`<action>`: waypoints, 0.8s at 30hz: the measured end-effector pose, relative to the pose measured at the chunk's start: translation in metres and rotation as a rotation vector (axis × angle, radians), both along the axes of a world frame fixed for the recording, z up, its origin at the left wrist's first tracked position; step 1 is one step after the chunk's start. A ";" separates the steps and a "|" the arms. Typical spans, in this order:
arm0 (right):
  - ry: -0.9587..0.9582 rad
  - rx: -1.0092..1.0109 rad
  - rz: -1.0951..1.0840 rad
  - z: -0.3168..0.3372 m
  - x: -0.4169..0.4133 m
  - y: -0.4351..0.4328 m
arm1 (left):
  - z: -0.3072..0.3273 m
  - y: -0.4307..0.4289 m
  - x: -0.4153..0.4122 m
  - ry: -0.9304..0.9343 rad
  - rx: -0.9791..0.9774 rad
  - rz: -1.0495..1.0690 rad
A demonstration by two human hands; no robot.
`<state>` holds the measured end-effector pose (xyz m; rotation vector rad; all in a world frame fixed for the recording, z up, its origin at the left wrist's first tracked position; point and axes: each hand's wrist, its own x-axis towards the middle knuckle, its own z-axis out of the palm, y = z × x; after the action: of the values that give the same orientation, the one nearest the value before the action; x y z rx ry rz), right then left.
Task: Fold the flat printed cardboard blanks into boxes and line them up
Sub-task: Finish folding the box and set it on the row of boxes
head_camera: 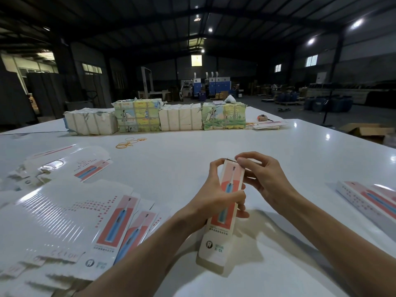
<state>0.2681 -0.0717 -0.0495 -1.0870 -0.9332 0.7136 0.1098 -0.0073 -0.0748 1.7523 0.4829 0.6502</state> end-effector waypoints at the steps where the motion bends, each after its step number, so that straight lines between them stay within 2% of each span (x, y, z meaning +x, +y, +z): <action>1: 0.012 -0.005 -0.006 0.001 0.001 -0.001 | 0.000 0.000 0.000 -0.007 0.010 0.003; 11: 0.029 -0.028 0.014 0.003 0.004 -0.002 | 0.003 -0.002 0.001 -0.007 0.084 -0.021; 20: -0.026 -0.012 0.131 0.005 0.003 -0.003 | 0.003 0.001 0.000 -0.037 0.014 0.041; 24: -0.193 0.015 0.085 0.002 -0.006 -0.003 | 0.006 0.002 -0.004 -0.071 -0.012 0.061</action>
<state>0.2622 -0.0742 -0.0475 -1.1220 -1.1539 0.6783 0.1055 -0.0050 -0.0686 1.7027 0.4916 0.7492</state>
